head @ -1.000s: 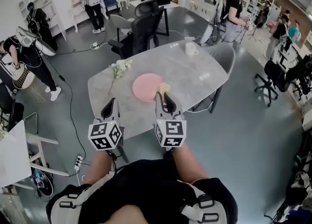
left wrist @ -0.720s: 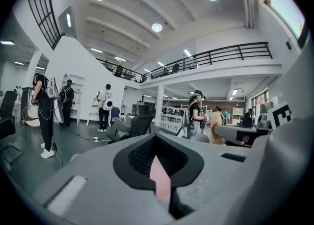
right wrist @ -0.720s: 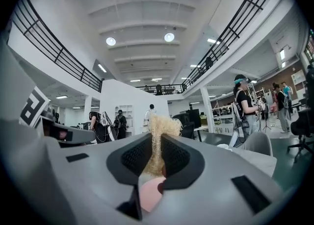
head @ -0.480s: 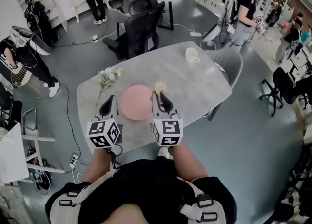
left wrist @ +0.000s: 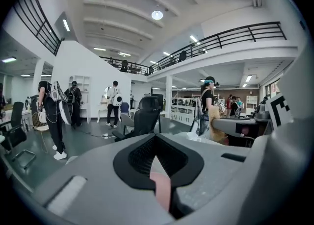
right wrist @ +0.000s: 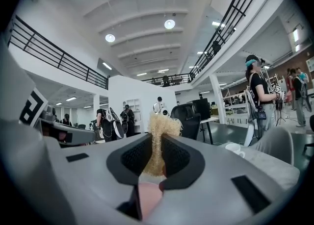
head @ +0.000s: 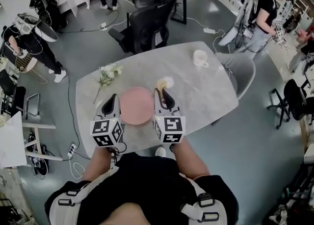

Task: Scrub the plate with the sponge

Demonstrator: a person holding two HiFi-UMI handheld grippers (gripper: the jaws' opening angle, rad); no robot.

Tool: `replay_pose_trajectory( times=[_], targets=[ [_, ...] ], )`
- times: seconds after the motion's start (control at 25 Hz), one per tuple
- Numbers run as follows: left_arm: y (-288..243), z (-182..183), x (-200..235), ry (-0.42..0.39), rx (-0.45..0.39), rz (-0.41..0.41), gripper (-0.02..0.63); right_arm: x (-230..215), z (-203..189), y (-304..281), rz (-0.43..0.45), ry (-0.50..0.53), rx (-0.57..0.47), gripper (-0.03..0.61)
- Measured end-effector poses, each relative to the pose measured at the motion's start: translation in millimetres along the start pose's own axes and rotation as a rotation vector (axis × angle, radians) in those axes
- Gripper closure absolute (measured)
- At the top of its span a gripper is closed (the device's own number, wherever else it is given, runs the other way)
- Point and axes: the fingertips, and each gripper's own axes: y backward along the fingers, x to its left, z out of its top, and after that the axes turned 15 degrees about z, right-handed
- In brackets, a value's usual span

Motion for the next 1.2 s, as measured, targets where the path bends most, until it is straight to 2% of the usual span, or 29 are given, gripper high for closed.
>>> replay_pose_trajectory(
  times=[0.24,0.36,0.6,0.72,0.8,0.96,1.2],
  targets=[
    [-23,-7,20,-0.016,0.027,0.029,0.609,0,-7,-21,0.018,-0.038,0.008,0.528],
    [-34,-10,32,-0.027,0.036,0.043,0.609,8,-6,-31,0.024,-0.017,0.015,0.528],
    [-53,-15,48,-0.04,0.019,0.045,0.609,7,-10,-40,-0.019,-0.005,0.031,0.528],
    [-64,-25,56,-0.039,0.042,0.039,0.607,9,-14,-40,-0.032,-0.006,0.045,0.528],
    [-73,-36,61,-0.048,0.072,0.038,0.603,9,-15,-39,-0.044,-0.004,0.053,0.528],
    [-88,-70,70,-0.069,0.143,0.045,0.552,9,-21,-34,-0.066,-0.016,0.072,0.528],
    [-106,-131,86,-0.03,0.323,0.042,0.542,10,-21,-26,-0.099,-0.037,0.083,0.528]
  ],
)
